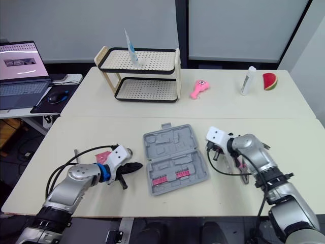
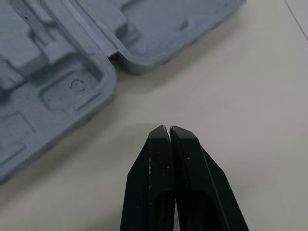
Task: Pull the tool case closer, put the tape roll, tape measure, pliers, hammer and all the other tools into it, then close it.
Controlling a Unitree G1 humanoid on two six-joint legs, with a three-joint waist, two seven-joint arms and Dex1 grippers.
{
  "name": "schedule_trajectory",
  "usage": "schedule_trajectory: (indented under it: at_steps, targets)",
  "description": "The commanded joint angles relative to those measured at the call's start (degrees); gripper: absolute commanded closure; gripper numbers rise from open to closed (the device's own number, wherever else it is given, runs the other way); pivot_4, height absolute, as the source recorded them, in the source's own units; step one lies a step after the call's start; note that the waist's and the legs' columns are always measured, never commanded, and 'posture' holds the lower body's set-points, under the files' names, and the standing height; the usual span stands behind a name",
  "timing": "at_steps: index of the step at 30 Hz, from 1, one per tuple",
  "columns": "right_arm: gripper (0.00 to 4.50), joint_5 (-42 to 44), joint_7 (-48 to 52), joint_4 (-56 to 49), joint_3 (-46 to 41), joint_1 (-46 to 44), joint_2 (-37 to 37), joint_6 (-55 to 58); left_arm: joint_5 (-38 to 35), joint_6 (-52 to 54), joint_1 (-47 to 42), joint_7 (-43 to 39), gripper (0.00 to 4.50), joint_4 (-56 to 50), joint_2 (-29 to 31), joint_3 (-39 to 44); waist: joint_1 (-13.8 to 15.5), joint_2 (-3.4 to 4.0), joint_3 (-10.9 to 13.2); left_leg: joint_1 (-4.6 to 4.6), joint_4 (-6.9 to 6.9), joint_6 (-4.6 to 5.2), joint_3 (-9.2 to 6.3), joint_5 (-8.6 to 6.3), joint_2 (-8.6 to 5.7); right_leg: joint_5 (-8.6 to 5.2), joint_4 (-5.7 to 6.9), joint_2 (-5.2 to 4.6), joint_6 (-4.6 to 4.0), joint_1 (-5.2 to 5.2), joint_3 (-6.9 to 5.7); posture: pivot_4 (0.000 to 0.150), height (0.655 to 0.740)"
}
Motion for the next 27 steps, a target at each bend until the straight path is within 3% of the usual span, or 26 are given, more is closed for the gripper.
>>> schedule_trajectory:
  at_steps: [1,11,27]
  targets:
    - [4.49,-1.2,-0.1,3.6,-0.1,-2.7,1.5,-2.3,0.8,-1.0,-1.4,-0.5,4.5,1.2,-0.7,-0.6,0.0,0.0,0.0,-0.04,0.0,-0.02,0.0,0.01,0.0,0.0,0.01,0.0,0.0,-0.05,-0.01,0.15,0.729]
    - [4.49,-2.5,1.5,8.1,0.1,-4.3,4.8,-3.9,2.5,-2.3,-3.8,-1.4,4.5,3.8,-2.7,-2.0,0.0,0.01,0.0,-0.05,0.06,-0.16,-0.01,0.1,0.0,0.0,0.41,0.0,0.0,-0.24,0.0,0.15,0.729]
    - [4.49,-0.8,8.6,-2.1,-0.6,0.9,2.9,0.1,3.5,-3.6,-6.8,-5.4,4.5,5.5,-4.9,-4.4,0.1,0.0,0.0,-0.07,0.09,-0.17,-0.03,0.11,-0.03,0.0,0.53,-0.02,0.0,-0.29,-0.02,0.15,0.729]
